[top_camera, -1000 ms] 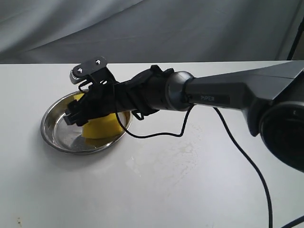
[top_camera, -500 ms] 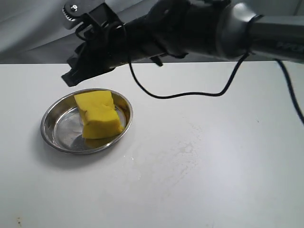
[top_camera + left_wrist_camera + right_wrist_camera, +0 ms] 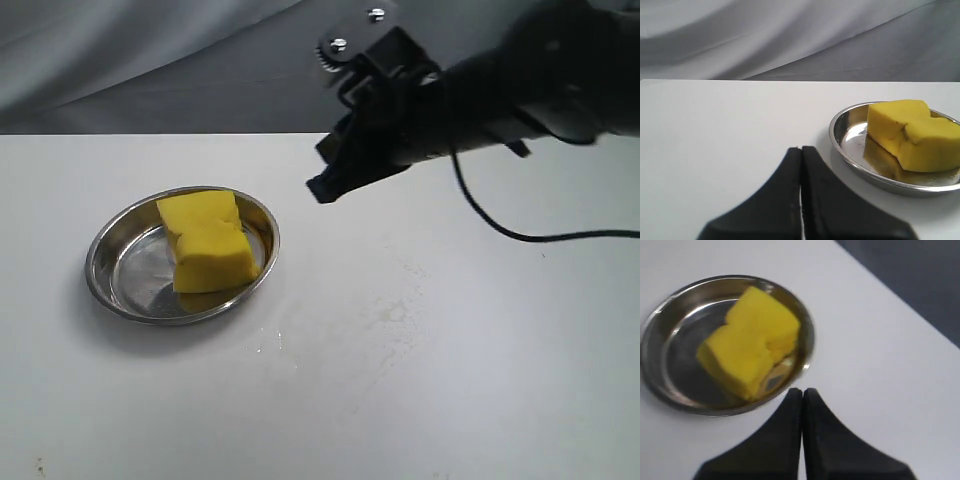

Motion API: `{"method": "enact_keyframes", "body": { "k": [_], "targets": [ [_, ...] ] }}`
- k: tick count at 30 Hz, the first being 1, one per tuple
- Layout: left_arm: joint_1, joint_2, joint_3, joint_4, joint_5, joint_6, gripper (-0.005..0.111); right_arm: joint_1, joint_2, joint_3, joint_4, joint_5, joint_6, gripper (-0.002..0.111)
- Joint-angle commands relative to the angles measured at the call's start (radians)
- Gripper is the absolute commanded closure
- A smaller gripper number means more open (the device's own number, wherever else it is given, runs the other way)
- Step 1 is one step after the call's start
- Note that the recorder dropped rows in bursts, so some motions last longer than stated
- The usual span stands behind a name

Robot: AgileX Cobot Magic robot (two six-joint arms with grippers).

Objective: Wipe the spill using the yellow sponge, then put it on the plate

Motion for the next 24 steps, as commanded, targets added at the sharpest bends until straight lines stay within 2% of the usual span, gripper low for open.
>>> {"method": "enact_keyframes", "body": {
  "k": [1, 4, 10, 14, 18, 24],
  "targets": [
    [0.002, -0.002, -0.006, 0.002, -0.008, -0.009, 0.107, -0.048, -0.172, 0.233, 0.166, -0.297, 0.005, 0.108],
    [0.002, -0.002, -0.006, 0.002, -0.008, -0.009, 0.107, -0.057, -0.275, 0.367, 0.246, -0.409, 0.005, 0.108],
    [0.002, -0.002, -0.006, 0.002, -0.008, -0.009, 0.107, -0.057, -0.487, 0.613, 0.247, -0.519, 0.048, 0.108],
    [0.002, -0.002, -0.006, 0.002, -0.008, -0.009, 0.107, -0.052, -0.641, 0.749, 0.148, -0.555, 0.217, 0.108],
    [0.002, -0.002, -0.006, 0.002, -0.008, -0.009, 0.107, -0.003, -0.798, 0.857, 0.004, -0.582, 0.387, 0.108],
    [0.002, -0.002, -0.006, 0.002, -0.008, -0.009, 0.107, 0.093, -0.979, 0.982, -0.033, -0.624, 0.438, 0.108]
  ]
}}
